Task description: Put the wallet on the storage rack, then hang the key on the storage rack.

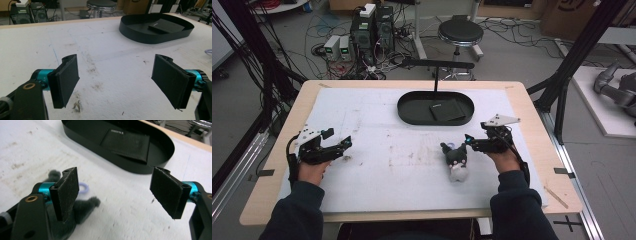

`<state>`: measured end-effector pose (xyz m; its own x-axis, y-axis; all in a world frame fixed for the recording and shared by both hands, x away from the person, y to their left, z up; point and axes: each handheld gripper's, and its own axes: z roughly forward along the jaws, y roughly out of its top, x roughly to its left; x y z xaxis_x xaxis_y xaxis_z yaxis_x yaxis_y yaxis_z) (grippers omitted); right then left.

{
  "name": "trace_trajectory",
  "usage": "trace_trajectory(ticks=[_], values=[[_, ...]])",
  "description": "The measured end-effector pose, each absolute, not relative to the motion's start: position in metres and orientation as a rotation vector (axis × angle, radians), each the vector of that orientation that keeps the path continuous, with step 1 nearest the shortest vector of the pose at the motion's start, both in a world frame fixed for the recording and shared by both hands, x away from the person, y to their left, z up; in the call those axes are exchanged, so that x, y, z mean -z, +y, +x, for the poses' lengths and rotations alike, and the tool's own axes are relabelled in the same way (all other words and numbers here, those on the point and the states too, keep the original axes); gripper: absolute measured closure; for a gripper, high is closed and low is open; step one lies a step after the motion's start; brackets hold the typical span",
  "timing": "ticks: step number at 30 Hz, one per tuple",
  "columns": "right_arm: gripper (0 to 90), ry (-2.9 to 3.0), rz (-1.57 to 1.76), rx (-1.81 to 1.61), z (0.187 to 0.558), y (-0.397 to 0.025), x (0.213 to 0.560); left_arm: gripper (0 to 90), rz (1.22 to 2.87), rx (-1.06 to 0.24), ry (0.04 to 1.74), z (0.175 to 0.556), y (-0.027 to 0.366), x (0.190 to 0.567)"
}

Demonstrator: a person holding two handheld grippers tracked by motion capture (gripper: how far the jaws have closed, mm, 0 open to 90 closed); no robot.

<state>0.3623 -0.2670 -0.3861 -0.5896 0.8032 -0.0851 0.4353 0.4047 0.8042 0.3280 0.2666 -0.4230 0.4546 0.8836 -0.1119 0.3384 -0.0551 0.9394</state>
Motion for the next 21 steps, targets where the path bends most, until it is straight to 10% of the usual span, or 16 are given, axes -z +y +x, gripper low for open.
trace_trajectory(ticks=[21], values=[[21.5,2.192,1.061,-1.037,0.335,-0.273,0.386,21.3,1.619,-0.636,1.078,0.329,0.266,0.422]])
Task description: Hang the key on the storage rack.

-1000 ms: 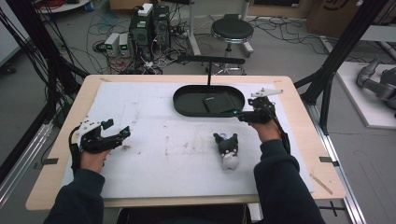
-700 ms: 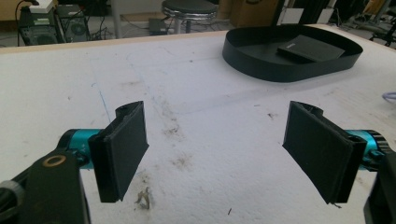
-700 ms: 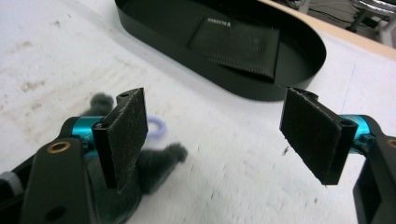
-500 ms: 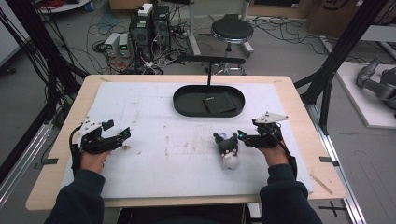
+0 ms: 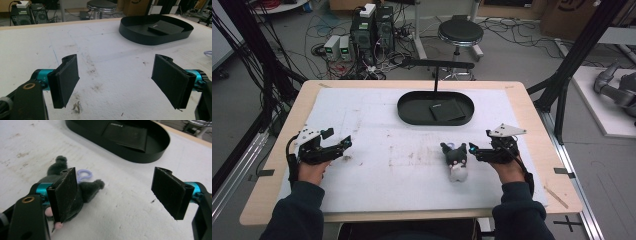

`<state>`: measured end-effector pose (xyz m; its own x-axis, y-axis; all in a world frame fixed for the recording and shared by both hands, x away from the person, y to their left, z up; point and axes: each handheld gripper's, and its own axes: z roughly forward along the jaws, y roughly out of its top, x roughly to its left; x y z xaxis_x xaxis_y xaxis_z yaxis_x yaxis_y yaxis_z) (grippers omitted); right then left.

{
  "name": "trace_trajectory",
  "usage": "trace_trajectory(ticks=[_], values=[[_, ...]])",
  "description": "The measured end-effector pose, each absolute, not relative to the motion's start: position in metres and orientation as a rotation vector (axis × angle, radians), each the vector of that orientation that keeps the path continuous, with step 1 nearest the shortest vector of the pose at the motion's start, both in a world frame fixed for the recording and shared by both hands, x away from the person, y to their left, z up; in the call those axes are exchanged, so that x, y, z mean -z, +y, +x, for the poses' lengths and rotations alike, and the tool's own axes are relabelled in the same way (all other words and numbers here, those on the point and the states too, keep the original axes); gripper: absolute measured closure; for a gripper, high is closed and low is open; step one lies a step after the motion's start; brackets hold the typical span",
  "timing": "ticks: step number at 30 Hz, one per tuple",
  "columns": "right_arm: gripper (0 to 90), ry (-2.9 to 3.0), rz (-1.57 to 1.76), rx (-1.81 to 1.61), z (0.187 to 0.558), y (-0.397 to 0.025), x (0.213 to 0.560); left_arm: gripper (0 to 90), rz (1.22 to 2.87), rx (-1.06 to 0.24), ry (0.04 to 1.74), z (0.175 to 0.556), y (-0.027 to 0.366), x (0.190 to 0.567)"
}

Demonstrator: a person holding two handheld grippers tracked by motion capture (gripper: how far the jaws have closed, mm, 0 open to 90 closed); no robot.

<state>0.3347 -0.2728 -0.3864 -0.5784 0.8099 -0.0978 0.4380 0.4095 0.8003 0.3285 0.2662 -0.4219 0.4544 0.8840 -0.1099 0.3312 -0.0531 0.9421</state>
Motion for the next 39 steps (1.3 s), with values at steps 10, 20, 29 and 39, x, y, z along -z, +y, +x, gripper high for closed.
trace_trajectory(ticks=[10,20,29,39], values=[[21.5,2.254,1.038,-1.059,0.332,-0.266,0.389,21.4,1.638,-0.640,1.068,0.328,0.261,0.421],[21.6,2.478,1.093,-1.069,0.339,-0.228,0.416,21.5,1.649,-0.633,1.067,0.329,0.260,0.422],[41.3,2.587,1.262,-1.200,0.348,-0.227,0.424,21.7,1.654,-0.631,1.065,0.328,0.259,0.422],[47.1,2.452,1.051,-1.012,0.345,-0.242,0.396,21.8,1.648,-0.630,1.073,0.329,0.260,0.423]])
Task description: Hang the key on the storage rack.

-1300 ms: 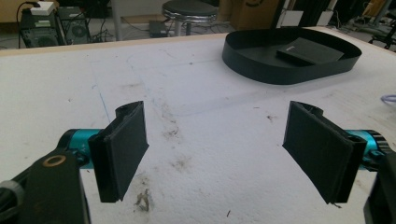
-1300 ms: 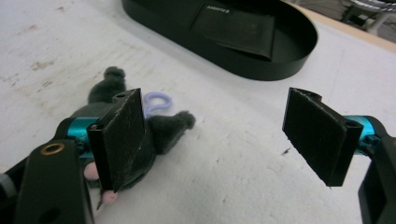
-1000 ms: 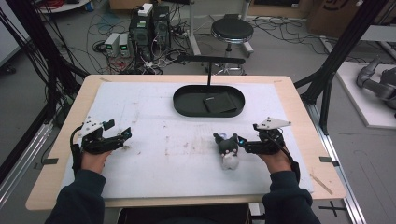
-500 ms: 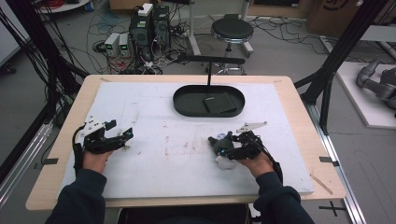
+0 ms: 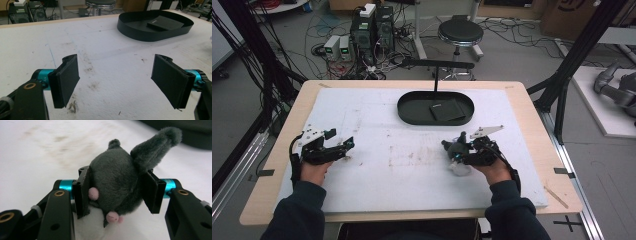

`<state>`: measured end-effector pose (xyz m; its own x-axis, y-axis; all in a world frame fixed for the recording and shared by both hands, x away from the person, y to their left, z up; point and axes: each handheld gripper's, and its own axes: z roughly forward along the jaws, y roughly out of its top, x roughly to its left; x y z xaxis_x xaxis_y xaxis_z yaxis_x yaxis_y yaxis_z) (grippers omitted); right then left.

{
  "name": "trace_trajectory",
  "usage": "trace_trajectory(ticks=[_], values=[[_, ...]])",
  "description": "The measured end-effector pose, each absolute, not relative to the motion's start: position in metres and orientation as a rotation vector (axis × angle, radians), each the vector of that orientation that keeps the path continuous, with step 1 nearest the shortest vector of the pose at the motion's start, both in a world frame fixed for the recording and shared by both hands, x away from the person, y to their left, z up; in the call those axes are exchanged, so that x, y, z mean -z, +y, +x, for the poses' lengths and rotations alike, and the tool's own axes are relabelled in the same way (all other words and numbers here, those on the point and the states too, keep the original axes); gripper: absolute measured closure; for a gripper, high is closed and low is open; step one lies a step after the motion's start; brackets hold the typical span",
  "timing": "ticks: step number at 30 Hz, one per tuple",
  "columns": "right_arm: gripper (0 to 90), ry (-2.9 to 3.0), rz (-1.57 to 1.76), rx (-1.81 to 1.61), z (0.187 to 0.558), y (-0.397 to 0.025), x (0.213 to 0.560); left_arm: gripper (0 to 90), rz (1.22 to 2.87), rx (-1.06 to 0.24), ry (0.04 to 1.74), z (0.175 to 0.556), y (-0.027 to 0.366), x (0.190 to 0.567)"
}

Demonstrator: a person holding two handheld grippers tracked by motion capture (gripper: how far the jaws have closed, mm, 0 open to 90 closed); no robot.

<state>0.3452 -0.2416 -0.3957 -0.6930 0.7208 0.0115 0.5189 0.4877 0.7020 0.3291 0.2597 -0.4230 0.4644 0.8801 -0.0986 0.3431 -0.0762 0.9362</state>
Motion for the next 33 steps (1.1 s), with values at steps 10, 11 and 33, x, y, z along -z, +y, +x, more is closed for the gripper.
trace_trajectory(ticks=[10,11,33], values=[[46.4,2.250,0.974,-0.609,0.345,-0.266,0.390,21.9,1.648,-0.635,1.074,0.329,0.260,0.423],[45.9,2.260,0.963,-0.589,0.345,-0.264,0.392,21.9,1.648,-0.635,1.073,0.329,0.259,0.423],[31.2,2.448,1.004,-1.003,0.342,-0.248,0.403,21.9,1.644,-0.637,1.072,0.329,0.260,0.422]])
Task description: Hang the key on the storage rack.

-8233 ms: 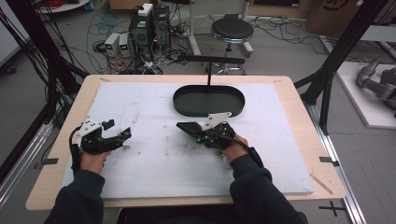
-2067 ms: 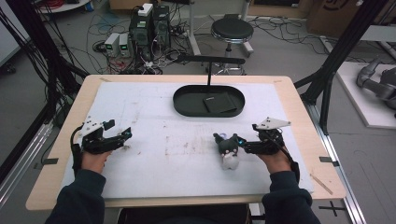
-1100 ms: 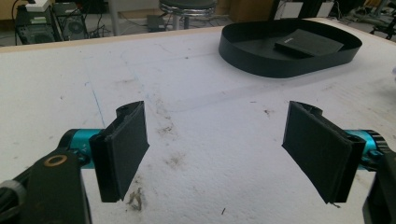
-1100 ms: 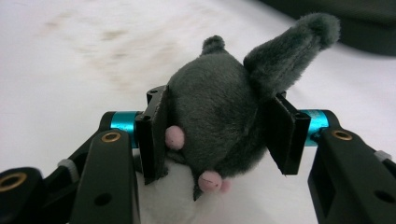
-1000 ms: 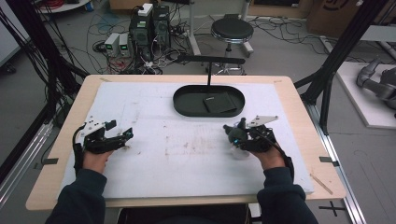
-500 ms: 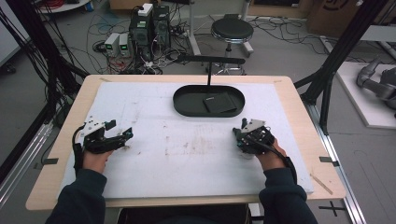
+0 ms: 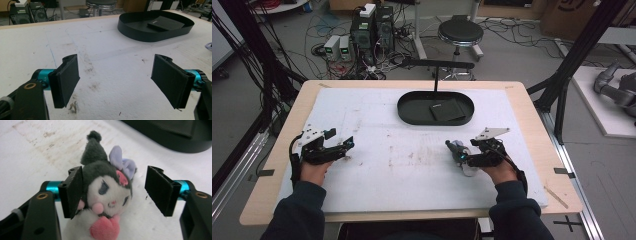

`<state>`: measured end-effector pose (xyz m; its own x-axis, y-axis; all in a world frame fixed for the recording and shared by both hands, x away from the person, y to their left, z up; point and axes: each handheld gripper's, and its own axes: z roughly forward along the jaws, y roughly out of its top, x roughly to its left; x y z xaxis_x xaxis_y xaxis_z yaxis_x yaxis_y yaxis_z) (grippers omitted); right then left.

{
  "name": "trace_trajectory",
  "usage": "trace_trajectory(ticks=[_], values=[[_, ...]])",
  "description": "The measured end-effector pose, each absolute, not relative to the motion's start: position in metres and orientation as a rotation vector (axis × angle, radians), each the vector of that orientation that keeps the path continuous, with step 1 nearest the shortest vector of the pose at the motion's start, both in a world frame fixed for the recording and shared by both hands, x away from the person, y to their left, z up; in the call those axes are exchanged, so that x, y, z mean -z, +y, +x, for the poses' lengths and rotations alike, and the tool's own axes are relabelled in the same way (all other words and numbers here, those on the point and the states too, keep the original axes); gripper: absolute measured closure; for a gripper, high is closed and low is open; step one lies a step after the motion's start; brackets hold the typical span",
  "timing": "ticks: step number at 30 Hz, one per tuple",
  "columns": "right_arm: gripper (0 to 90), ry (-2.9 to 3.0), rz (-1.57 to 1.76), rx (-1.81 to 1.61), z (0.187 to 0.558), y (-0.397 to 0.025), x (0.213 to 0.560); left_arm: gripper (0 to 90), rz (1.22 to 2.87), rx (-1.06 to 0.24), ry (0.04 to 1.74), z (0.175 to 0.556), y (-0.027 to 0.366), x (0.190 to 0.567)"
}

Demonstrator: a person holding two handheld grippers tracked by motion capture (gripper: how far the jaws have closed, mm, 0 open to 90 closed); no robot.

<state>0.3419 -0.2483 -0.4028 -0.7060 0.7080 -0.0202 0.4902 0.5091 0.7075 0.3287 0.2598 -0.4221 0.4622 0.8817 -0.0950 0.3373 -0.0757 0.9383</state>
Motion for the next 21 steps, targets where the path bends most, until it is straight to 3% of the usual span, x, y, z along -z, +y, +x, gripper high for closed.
trace_trajectory(ticks=[9,14,21], values=[[24.5,2.586,1.038,-0.935,0.346,-0.232,0.421,22.0,1.647,-0.640,1.071,0.328,0.260,0.422],[25.4,2.613,0.931,-0.813,0.339,-0.219,0.423,22.0,1.645,-0.638,1.073,0.328,0.260,0.422],[35.2,2.544,0.865,-0.747,0.338,-0.221,0.416,22.0,1.644,-0.635,1.076,0.328,0.261,0.422]])
